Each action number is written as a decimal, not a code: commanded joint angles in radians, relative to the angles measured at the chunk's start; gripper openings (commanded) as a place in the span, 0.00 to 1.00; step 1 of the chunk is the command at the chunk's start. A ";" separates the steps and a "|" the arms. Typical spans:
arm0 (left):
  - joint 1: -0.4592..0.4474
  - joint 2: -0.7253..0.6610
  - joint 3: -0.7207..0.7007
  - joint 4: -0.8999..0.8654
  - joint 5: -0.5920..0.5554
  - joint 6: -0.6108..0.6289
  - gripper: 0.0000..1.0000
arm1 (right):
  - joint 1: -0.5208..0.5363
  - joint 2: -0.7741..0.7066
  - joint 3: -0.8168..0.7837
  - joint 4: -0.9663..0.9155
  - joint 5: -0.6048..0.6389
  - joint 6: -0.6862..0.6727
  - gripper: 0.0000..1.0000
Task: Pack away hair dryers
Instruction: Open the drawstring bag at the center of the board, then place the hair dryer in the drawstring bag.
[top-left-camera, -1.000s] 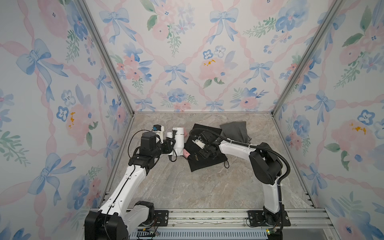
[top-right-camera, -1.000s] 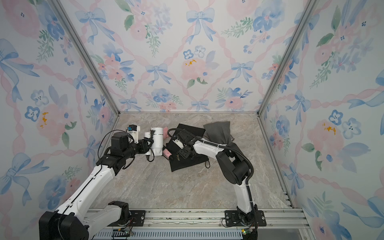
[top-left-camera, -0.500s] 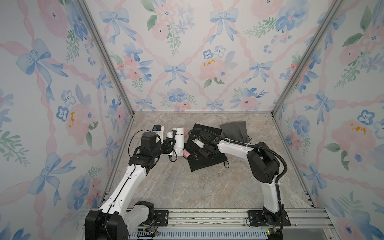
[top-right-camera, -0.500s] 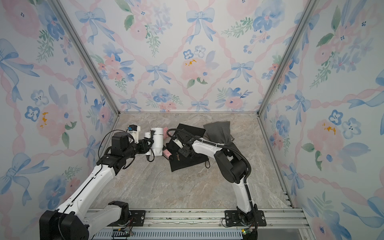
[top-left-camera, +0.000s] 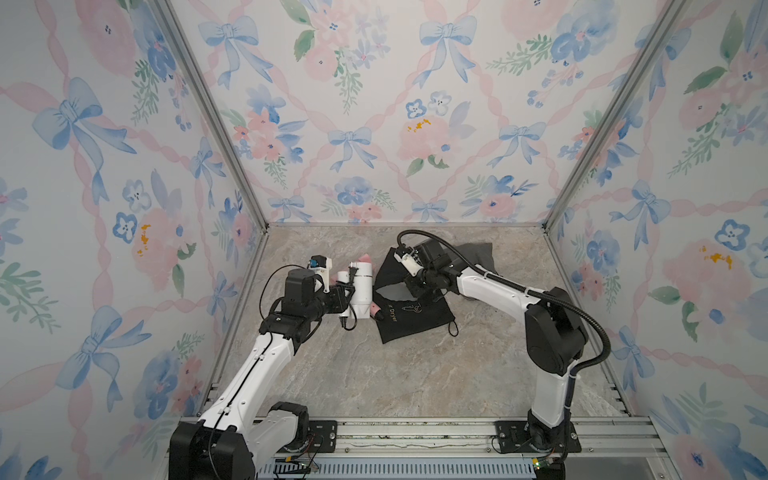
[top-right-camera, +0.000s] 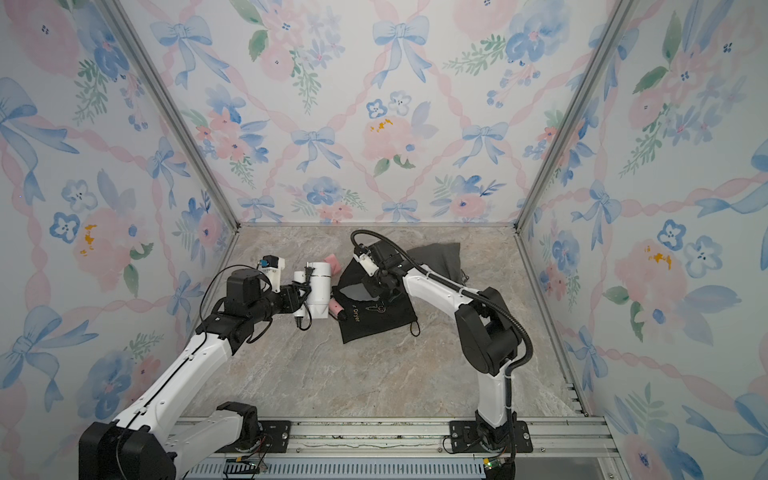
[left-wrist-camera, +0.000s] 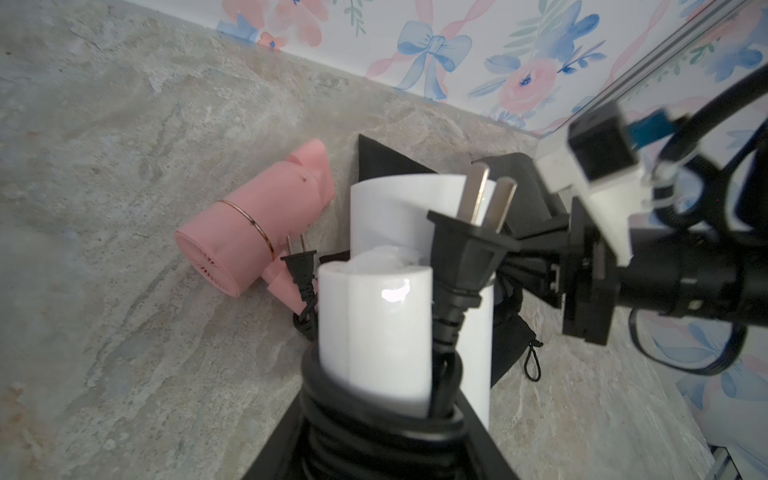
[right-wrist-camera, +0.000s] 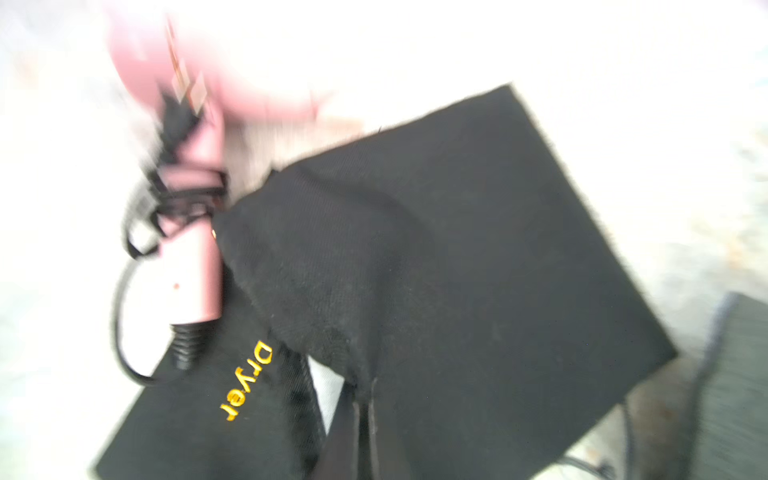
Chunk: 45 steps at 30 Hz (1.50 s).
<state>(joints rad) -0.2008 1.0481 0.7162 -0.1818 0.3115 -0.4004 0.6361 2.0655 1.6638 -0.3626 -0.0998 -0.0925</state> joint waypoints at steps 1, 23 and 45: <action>-0.063 -0.024 -0.015 0.054 0.004 -0.028 0.05 | -0.013 -0.032 0.004 0.013 -0.113 0.078 0.00; -0.302 0.131 0.009 0.057 -0.202 -0.043 0.05 | -0.010 -0.113 -0.041 0.044 -0.231 0.151 0.00; -0.313 0.213 0.120 0.054 -0.221 0.011 0.05 | 0.043 -0.105 -0.032 0.026 -0.264 0.191 0.00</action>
<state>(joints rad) -0.5102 1.2564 0.7883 -0.1822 0.0826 -0.4175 0.6636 1.9671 1.6138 -0.3321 -0.3370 0.0662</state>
